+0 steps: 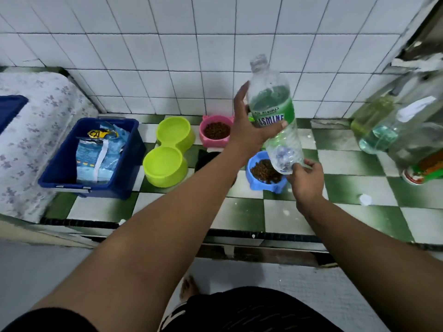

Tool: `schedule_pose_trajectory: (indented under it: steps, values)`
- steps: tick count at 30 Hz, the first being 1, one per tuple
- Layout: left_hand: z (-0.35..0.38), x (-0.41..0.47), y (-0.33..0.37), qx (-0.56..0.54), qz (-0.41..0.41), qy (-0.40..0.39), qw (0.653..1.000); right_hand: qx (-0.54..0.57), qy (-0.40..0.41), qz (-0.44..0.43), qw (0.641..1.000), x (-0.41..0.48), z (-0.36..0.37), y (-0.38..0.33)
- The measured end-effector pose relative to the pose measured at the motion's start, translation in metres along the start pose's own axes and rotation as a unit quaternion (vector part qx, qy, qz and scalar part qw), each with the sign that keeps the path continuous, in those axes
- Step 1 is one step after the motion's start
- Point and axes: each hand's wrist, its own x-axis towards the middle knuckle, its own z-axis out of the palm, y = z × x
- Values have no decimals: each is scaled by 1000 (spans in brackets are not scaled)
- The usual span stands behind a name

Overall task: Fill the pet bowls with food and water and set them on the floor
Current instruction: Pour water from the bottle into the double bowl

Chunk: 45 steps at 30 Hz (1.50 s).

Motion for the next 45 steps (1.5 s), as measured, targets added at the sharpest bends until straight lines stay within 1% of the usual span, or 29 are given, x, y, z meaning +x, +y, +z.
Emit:
schedule_pose_trajectory:
  steps: [3, 6, 10, 13, 16, 18, 20, 21, 28, 36, 37, 38, 39, 41, 42, 43, 45]
  values:
    - [47, 13, -4, 44, 13, -32, 998, 13, 13, 1, 1000, 16, -30, -2]
    - [95, 25, -14, 63, 13, -62, 996, -5, 33, 7, 999, 34, -64, -3]
    - [148, 37, -30, 70, 4, -110, 991, -87, 54, 19, 995, 62, -108, -3]
    - [179, 42, -46, 80, 3, -151, 985, -139, 36, 13, 990, 81, -139, 3]
    - [203, 45, -63, 98, -3, -192, 977, -288, 29, -27, 957, 96, -176, 11]
    - [219, 48, -72, 112, -2, -223, 968, -389, 1, -54, 920, 102, -197, 21]
    - [232, 50, -80, 126, -3, -250, 960, -470, -34, -62, 880, 104, -210, 33]
    - [238, 50, -83, 132, -5, -261, 956, -485, -44, -64, 871, 104, -215, 38]
    - [254, 50, -92, 150, -13, -313, 938, -509, -59, -91, 854, 102, -226, 50]
    - [250, 44, -92, 143, -27, -338, 930, -527, -39, -112, 842, 96, -224, 52]
    - [249, 43, -92, 139, -31, -340, 930, -521, -29, -113, 846, 94, -225, 53]
    - [249, 42, -92, 137, -33, -342, 929, -502, -10, -113, 858, 93, -225, 53]
    - [248, 41, -92, 136, -35, -344, 929, -464, 18, -108, 879, 91, -226, 52]
    - [247, 40, -92, 130, -39, -343, 929, -355, 91, -94, 926, 89, -227, 40]
    - [247, 40, -92, 126, -39, -342, 930, -298, 124, -96, 942, 88, -227, 29]
    - [247, 39, -92, 124, -39, -342, 931, -246, 154, -111, 950, 87, -228, 14]
    - [248, 38, -92, 121, -39, -344, 931, -155, 205, -165, 952, 84, -227, -20]
